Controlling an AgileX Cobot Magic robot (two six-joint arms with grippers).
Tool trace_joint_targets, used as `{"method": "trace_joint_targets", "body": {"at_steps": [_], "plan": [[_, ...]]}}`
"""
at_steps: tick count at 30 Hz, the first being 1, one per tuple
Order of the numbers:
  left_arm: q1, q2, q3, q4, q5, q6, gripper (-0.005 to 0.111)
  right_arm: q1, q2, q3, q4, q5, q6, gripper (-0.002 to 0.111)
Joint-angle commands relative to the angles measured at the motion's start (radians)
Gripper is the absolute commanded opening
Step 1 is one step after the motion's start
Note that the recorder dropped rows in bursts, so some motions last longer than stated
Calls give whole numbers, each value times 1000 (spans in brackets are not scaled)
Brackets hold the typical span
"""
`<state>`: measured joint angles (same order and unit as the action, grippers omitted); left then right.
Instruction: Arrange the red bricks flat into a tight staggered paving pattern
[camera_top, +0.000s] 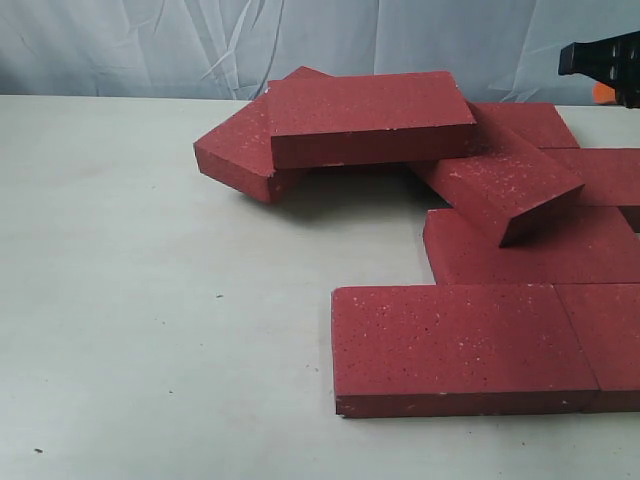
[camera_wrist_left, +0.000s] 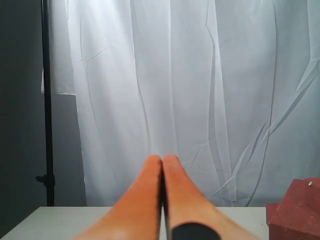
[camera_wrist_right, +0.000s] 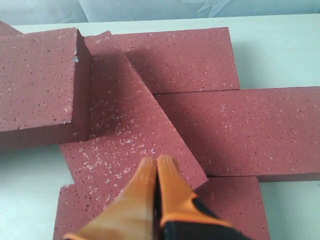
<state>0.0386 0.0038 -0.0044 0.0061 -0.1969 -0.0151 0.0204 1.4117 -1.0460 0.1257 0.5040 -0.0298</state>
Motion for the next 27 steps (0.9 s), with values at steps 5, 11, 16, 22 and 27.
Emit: {"method": "trace_joint_targets", "body": {"at_steps": [5,11,16,22,27], "plan": [[-2,7,-23,-17,10,-2,0,1,0,-7,0,-3,-3,-1],[-2,167,-152,-12,97,-2,0,1,0,-7,16,-4,-3,-1],[-2,352,-296,-12,168,-2,0,1,0,-7,16,-4,-3,-1],[-2,588,-470,-14,438,-2,0,1,0,-7,16,-4,-3,-1],[-2,782,-586,-19,576,-2,0,1,0,-7,16,-4,-3,-1]]}}
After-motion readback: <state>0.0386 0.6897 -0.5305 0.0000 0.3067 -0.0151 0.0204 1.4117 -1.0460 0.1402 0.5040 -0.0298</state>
